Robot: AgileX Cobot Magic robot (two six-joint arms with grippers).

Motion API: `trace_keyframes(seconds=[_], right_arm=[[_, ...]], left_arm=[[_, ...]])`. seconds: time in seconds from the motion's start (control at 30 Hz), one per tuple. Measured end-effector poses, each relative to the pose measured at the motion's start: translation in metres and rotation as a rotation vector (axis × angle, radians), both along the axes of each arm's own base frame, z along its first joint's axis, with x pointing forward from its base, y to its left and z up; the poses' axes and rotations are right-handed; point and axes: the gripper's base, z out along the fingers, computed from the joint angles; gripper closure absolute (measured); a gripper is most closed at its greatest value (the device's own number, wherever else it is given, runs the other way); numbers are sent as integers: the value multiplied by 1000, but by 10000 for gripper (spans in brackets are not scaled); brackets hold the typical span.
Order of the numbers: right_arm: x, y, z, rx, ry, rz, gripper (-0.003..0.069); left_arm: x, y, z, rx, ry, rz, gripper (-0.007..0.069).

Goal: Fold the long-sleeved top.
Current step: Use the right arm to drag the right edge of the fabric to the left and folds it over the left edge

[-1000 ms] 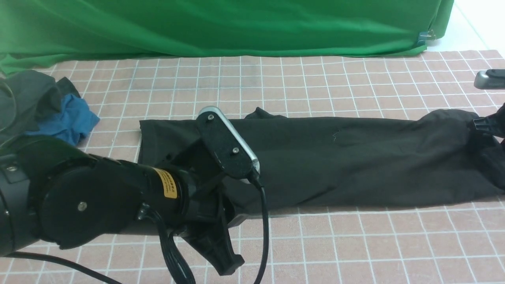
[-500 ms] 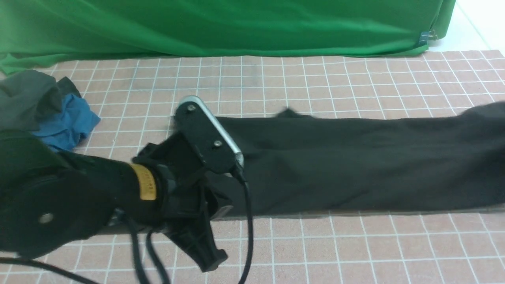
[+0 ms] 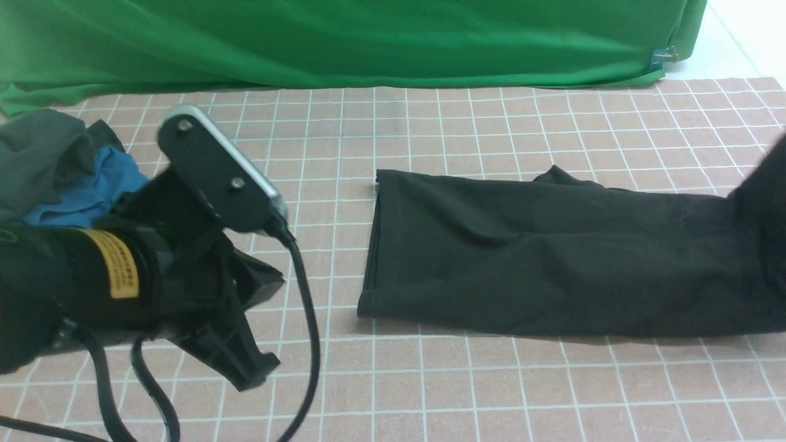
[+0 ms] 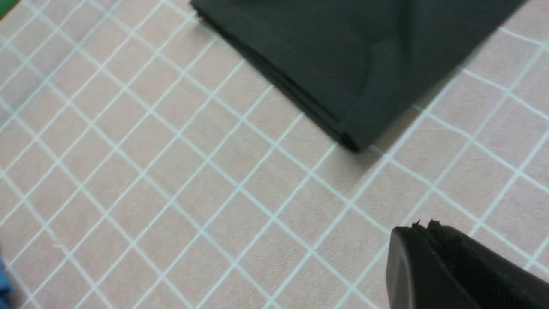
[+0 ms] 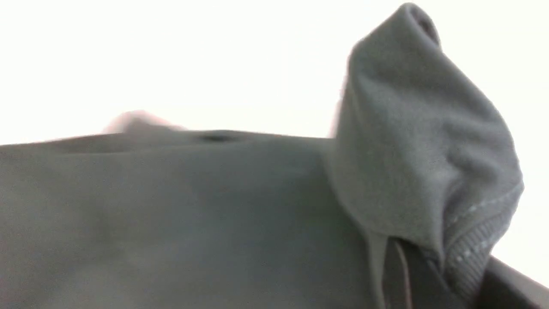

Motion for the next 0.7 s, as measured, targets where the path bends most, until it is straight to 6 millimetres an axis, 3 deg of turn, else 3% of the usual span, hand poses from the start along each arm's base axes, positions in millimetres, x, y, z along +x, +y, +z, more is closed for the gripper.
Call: trace_keyframes(seconds=[0.17,0.2,0.27,0.4,0.5,0.7], right_arm=[[6,46,7,135,-37,115,568],[9,63,9,177,-54,155,568],[10,74,11,206,-67,177,568],[15,113,16,286,-129,242,568],[21,132,12,315,-146,264,568],[40,184,-14,381,-141,302,568]], left_arm=[[-1,0,0,-13,12,7,606],[-1,0,0,-19,17,8,606],[-1,0,0,-20,18,8,606],[-1,-1,0,-25,21,9,606],[-2,-1,0,-31,24,10,606],[-2,-1,0,-33,26,11,606]])
